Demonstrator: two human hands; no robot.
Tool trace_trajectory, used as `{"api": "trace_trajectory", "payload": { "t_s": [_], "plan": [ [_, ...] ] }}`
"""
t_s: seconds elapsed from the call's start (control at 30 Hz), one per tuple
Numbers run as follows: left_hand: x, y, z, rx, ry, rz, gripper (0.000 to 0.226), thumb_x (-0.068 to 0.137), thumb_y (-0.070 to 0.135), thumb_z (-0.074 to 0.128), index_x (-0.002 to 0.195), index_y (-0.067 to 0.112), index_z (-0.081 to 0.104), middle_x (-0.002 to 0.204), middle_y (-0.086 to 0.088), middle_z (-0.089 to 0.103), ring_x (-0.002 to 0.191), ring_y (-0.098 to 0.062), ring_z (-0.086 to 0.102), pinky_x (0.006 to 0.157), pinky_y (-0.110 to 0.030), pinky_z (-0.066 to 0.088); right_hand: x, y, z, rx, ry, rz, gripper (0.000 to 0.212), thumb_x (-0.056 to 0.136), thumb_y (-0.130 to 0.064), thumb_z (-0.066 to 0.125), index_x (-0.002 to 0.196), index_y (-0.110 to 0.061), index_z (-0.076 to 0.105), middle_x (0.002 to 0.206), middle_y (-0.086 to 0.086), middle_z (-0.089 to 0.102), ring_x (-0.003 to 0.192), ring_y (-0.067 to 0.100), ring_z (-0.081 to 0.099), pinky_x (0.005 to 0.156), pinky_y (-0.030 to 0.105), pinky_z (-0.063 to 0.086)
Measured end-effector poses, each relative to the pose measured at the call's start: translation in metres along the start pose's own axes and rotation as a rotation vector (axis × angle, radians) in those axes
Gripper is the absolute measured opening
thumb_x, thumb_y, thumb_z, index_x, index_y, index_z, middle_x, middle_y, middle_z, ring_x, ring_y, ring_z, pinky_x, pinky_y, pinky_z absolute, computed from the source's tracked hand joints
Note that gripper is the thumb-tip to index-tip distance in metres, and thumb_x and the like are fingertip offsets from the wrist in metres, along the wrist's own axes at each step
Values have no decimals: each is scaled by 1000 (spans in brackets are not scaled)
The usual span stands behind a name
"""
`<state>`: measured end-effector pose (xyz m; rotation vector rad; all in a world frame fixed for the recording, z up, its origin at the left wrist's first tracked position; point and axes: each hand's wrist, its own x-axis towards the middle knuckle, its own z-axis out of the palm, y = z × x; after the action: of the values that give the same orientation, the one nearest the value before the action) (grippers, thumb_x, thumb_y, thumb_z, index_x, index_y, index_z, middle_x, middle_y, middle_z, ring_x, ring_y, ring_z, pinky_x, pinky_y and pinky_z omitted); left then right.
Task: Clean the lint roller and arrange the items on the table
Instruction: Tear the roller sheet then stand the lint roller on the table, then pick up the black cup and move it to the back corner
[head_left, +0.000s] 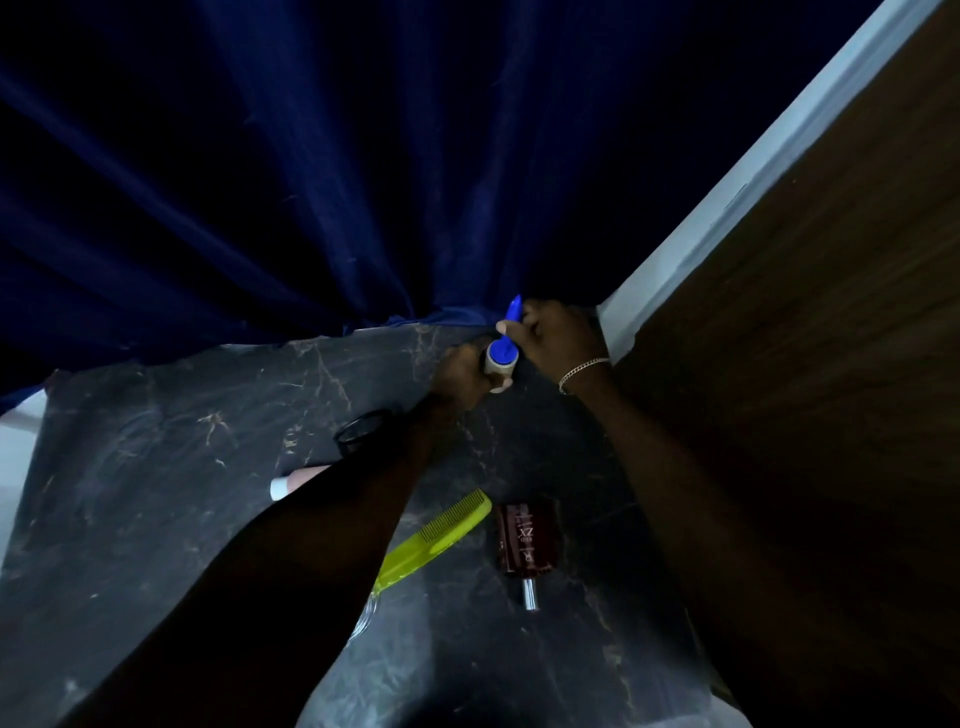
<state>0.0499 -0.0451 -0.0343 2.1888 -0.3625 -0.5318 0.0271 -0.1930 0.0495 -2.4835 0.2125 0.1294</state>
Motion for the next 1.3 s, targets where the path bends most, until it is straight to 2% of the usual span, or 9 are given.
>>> {"api": "trace_trajectory", "payload": {
  "t_s": [0.13, 0.23, 0.33, 0.47, 0.6, 0.7, 0.8, 1.07, 1.3],
  "plan": [
    [2, -4, 4, -11, 10, -23, 47, 85, 11, 75, 130, 15, 62, 111, 3, 69, 102, -15, 64, 90, -21, 48, 0, 6, 1, -44, -18, -28, 21, 93, -41, 62, 79, -27, 56, 63, -14, 50, 56, -10, 41, 54, 9, 24],
    [0, -8, 5, 16, 19, 1, 42, 87, 8, 74, 127, 12, 64, 106, 6, 66, 84, 0, 59, 70, 2, 40, 0, 6, 9, -74, -39, -63, 27, 93, -43, 62, 91, -17, 66, 78, -7, 56, 64, 3, 48, 59, 16, 32],
    [0, -9, 6, -26, 23, -5, 46, 86, 6, 77, 128, 13, 63, 105, 8, 65, 80, 7, 57, 67, 6, 40, 0, 8, 15, -69, -39, -75, 28, 94, -42, 60, 98, -15, 66, 86, -5, 59, 78, 12, 57, 71, 25, 42],
    [-1, -7, 4, -22, 18, 0, 52, 84, 11, 80, 133, 15, 60, 114, 6, 66, 96, -3, 59, 71, 9, 38, -1, 12, 19, -36, -44, -67, 23, 94, -37, 63, 101, -15, 65, 85, -8, 58, 78, 11, 57, 73, 28, 49],
    [-1, -9, 4, 17, 5, -9, 54, 86, 13, 79, 136, 16, 58, 123, 0, 68, 94, 2, 56, 71, 12, 34, -1, 9, 24, 11, -46, -28, 23, 92, -32, 66, 109, -16, 64, 92, -1, 67, 83, 13, 61, 68, 23, 46],
    [-2, -8, 4, -1, 9, -18, 54, 86, 15, 79, 136, 17, 58, 123, -1, 68, 90, 7, 56, 82, 4, 41, -4, 11, 25, 19, -77, 13, 33, 89, -27, 71, 120, -16, 63, 107, 4, 73, 98, 22, 69, 79, 26, 48],
    [-5, -6, 3, 21, 1, -33, 57, 86, 21, 80, 137, 20, 55, 129, -1, 67, 111, -11, 61, 95, -21, 42, -10, 15, 25, -42, -65, -3, 40, 86, -28, 73, 124, -18, 63, 114, 4, 72, 105, 22, 68, 87, 30, 52],
    [-26, -10, -10, 167, 1, -62, 67, 91, 14, 69, 151, 8, 40, 151, -19, 48, 140, -36, 47, 115, -40, 38, -41, 21, 30, -113, 77, -41, 63, 89, -30, 70, 145, -15, 47, 144, 9, 54, 134, 24, 50, 113, 31, 34],
    [-84, -24, -18, 453, 162, 107, 69, 97, 57, 48, 152, 20, 30, 156, -10, 39, 141, -28, 45, 108, -41, 47, -86, 26, 48, -50, 96, 62, 79, 86, -38, 72, 153, -22, 33, 154, 8, 41, 142, 27, 41, 117, 35, 30]
  ]
}}
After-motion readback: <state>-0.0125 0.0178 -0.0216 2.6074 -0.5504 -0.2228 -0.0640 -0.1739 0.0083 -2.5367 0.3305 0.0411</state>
